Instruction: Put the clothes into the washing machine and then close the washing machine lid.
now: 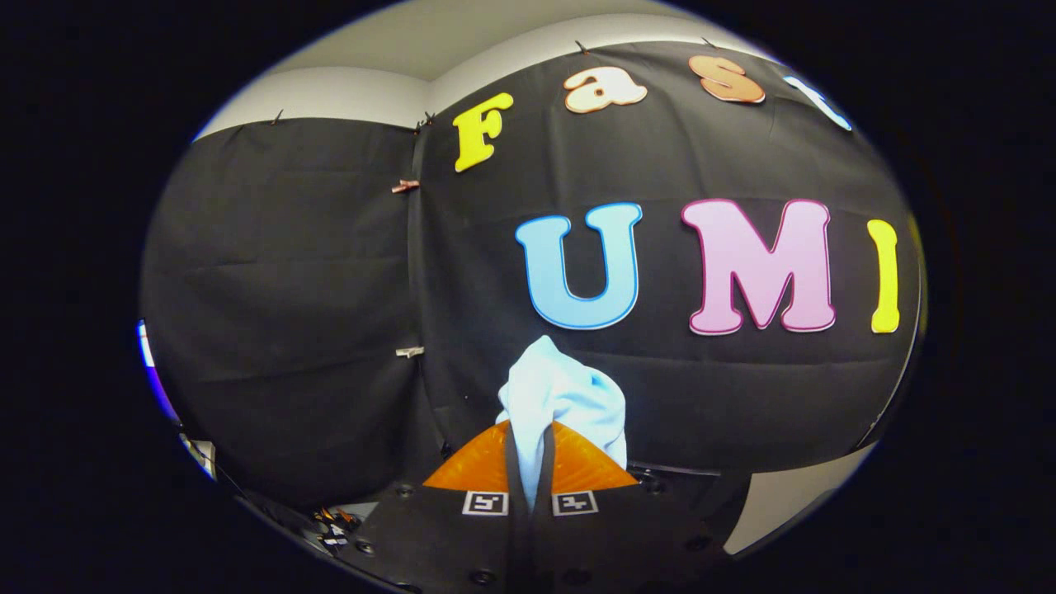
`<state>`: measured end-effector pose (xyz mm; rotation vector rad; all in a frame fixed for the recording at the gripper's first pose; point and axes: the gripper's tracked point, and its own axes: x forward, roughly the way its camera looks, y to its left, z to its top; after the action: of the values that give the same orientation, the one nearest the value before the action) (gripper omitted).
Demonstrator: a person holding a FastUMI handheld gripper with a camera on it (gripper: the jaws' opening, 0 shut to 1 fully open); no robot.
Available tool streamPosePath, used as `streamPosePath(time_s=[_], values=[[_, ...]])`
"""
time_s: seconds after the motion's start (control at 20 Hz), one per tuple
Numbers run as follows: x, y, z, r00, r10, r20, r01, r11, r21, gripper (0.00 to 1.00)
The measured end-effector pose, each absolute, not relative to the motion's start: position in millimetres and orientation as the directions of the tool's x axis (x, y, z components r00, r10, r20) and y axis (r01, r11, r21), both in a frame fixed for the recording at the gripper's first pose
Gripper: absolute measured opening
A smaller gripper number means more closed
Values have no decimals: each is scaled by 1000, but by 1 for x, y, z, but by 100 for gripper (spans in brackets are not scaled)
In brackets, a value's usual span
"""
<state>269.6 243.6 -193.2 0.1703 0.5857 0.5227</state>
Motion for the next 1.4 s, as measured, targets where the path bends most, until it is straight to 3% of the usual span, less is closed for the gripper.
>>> streamPosePath(time_s=[0.4,0.65,1.0,1.4], values=[[248,266,-323,508,563,-653,-497,810,311,5],[217,277,-382,319,581,-749,-569,749,339,5],[181,266,-422,195,501,-843,-606,737,298,6],[162,252,-444,85,421,-903,-538,782,313,7]])
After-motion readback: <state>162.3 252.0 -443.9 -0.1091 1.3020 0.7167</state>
